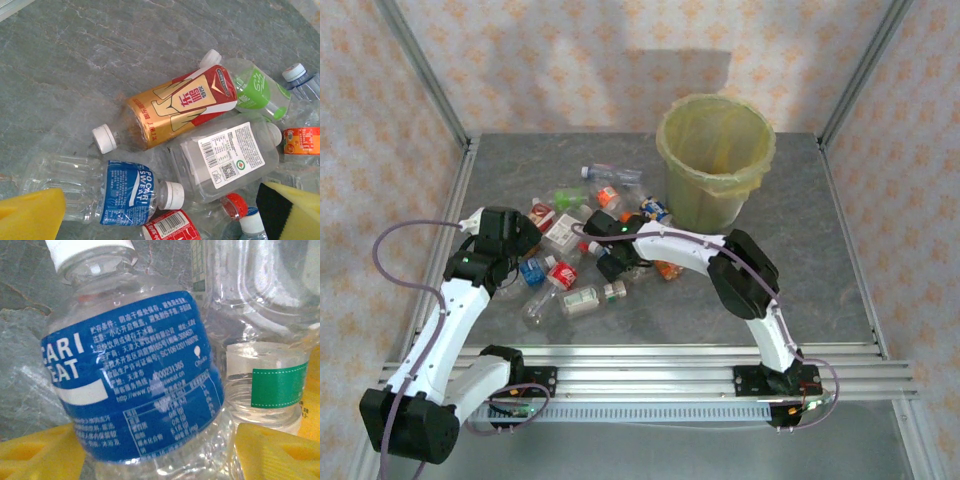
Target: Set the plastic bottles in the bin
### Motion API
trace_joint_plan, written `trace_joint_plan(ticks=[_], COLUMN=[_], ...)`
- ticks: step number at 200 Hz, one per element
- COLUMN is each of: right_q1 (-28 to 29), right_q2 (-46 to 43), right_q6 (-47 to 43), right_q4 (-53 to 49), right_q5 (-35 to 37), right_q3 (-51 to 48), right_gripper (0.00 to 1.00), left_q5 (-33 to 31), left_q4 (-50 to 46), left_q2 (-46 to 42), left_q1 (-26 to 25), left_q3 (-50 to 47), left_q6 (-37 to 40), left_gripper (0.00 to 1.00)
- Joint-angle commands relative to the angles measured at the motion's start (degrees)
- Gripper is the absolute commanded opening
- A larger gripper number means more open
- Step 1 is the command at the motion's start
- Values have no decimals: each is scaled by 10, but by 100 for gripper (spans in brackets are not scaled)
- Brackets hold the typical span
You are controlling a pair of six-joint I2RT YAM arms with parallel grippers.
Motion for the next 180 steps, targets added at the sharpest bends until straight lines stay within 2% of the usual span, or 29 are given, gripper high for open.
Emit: trace_joint_plan(ticks=[1, 57, 97, 136, 180], right_q1=[-5, -3, 3, 8, 8], right_q2=[28, 41, 24, -18, -92], right_q6=[-11, -17, -19, -13, 14], right_q4=[-23, -37, -53, -68, -88], right_q5=[33, 56, 63, 66, 73], right_q3=[6, 23, 44, 58, 70], right_gripper=[79, 77, 65, 41, 35], left_q5=[-2, -4, -6, -7, -7], left_q4=[-2, -2, -1, -2, -2], left_q2=[-13, -16, -15, -11, -11], left_q1=[5, 5, 5, 5, 5], left_q3=[-5, -5, -4, 1, 6], left_q6=[7, 8, 10, 12, 14], left_gripper=[100, 100, 100, 100, 100])
